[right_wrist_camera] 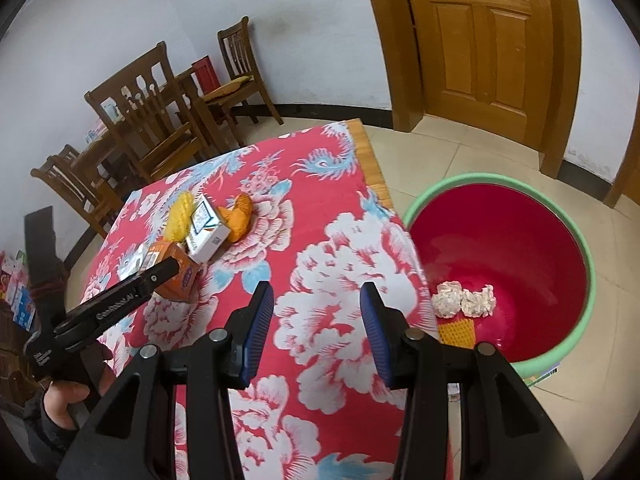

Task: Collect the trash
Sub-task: 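Grasp the orange cardboard box with the left gripper while the right returns to the table, then grasp the yellow foam fruit net with the right gripper while the left holds the box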

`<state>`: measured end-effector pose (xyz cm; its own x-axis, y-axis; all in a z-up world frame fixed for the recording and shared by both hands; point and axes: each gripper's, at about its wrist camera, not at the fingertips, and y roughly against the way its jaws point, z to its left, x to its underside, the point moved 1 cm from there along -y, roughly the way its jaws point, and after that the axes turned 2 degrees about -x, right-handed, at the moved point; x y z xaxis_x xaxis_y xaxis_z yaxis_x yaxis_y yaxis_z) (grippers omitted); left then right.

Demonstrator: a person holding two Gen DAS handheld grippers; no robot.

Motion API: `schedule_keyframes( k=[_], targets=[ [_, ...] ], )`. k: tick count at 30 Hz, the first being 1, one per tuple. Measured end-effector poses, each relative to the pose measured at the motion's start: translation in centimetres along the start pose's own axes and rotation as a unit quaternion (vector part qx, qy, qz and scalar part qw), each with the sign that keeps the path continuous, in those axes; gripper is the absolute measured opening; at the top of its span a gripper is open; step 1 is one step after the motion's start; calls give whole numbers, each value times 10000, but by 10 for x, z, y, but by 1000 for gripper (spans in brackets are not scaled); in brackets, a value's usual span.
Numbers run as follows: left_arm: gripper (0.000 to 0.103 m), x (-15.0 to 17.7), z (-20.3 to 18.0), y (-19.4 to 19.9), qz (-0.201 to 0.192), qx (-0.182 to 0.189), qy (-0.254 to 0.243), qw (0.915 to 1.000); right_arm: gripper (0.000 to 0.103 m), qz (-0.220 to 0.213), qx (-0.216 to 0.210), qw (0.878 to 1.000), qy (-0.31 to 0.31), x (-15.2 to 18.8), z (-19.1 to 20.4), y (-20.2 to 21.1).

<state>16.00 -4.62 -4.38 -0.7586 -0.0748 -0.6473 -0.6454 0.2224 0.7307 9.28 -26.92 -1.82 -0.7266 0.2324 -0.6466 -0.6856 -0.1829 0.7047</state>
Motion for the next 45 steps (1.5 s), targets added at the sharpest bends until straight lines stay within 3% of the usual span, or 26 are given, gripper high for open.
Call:
schedule_keyframes(
  k=[6, 22, 33, 45],
  targets=[
    [48, -12, 19, 19, -204, -101, 90, 9997, 47, 23, -105, 9998, 192, -7, 25, -9],
    [48, -35, 114, 33, -445, -842, 867, 9917, 47, 143, -487, 9957, 772, -33, 111, -63],
    [48, -31, 136, 24, -411, -885, 1061, 9896, 47, 379, -280, 9967, 665, -50, 128, -122],
    [48, -30, 140, 18, -377, -794, 1108, 9899, 46, 383, -64, 9961, 789, -58, 135, -155]
  ],
)
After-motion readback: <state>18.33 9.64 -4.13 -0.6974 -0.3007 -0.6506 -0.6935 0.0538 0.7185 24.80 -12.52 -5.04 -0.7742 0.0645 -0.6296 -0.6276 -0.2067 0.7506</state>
